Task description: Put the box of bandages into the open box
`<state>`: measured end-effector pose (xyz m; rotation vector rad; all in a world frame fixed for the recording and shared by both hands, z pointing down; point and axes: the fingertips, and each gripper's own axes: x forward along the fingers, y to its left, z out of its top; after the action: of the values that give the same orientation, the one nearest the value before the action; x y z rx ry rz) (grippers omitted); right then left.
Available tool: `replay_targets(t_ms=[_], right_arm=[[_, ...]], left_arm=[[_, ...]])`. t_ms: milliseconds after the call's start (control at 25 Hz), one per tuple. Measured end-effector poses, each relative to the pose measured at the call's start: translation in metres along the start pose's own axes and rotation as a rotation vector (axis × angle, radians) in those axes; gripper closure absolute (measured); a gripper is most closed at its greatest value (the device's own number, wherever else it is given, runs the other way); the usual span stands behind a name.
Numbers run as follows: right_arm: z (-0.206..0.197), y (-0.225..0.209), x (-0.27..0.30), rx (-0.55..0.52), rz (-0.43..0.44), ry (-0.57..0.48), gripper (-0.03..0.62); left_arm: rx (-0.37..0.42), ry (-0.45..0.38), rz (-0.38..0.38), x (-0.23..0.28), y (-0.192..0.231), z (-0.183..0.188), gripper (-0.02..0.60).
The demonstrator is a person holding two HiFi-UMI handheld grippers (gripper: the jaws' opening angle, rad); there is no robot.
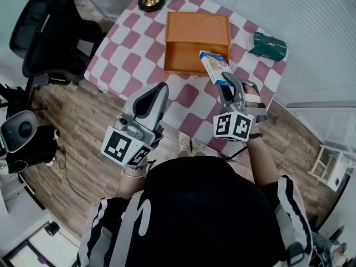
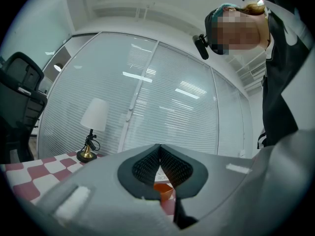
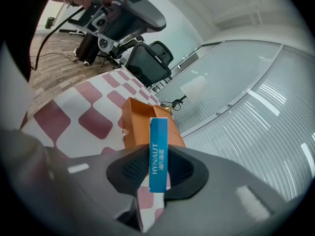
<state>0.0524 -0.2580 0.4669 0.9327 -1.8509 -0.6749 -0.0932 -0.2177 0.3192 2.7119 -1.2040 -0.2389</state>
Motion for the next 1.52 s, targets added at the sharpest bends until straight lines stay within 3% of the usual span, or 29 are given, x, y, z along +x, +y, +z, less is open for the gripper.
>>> replay_targets(t_ms=[1520], right_arm=[[-0.027,0.027,0.040,-0.088,0.088,0.128,0.520]], left_arm=[[-0.038,0.025,0.030,-0.009,0.011,-0.012,0.583]])
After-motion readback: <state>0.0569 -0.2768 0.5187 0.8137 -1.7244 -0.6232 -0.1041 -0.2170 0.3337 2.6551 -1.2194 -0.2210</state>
